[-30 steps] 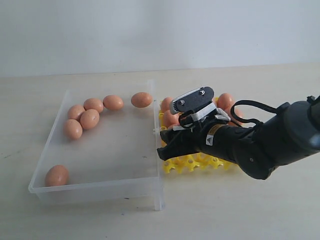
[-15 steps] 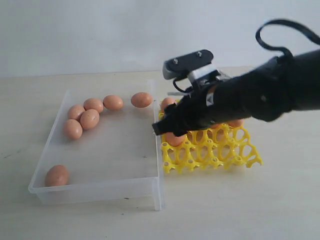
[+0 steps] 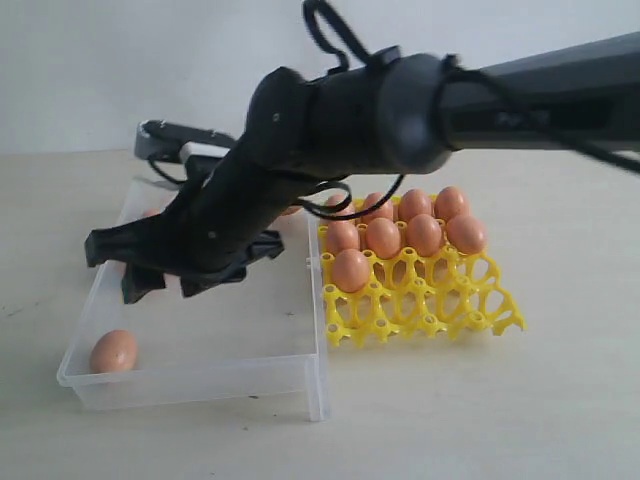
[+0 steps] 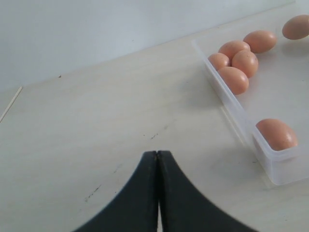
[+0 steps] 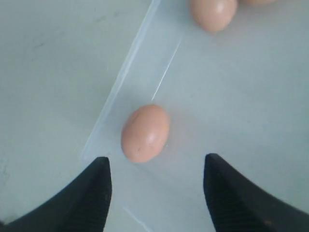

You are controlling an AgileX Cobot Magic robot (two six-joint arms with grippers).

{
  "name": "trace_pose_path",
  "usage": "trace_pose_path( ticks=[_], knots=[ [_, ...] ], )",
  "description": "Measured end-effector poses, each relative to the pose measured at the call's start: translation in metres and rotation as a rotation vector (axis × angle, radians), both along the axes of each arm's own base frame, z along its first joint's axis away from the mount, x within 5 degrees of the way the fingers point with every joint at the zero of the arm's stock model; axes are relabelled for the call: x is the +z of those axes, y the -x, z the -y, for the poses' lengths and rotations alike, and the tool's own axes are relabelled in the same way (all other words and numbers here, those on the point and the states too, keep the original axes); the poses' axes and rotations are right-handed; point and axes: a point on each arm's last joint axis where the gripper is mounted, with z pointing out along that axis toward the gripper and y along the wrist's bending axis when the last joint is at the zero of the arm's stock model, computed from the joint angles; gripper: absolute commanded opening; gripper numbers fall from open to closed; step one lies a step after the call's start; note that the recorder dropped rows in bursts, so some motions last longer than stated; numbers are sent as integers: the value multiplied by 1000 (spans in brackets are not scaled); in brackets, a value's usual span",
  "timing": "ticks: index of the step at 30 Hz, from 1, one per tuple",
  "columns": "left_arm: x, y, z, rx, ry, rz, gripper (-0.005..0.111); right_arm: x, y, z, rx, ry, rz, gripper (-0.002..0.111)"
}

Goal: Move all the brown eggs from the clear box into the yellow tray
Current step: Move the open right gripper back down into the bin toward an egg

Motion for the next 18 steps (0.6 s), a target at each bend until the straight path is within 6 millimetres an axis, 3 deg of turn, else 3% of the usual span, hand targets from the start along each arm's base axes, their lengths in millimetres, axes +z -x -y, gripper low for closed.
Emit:
trace_pose_path(
  ticks=[7, 18],
  knots=[
    [0, 0, 0, 0, 0, 0, 0, -32, -15, -32, 28, 14, -150, 59],
    [0, 0, 0, 0, 0, 0, 0, -48, -21, -48, 48, 10, -201, 59]
  ],
)
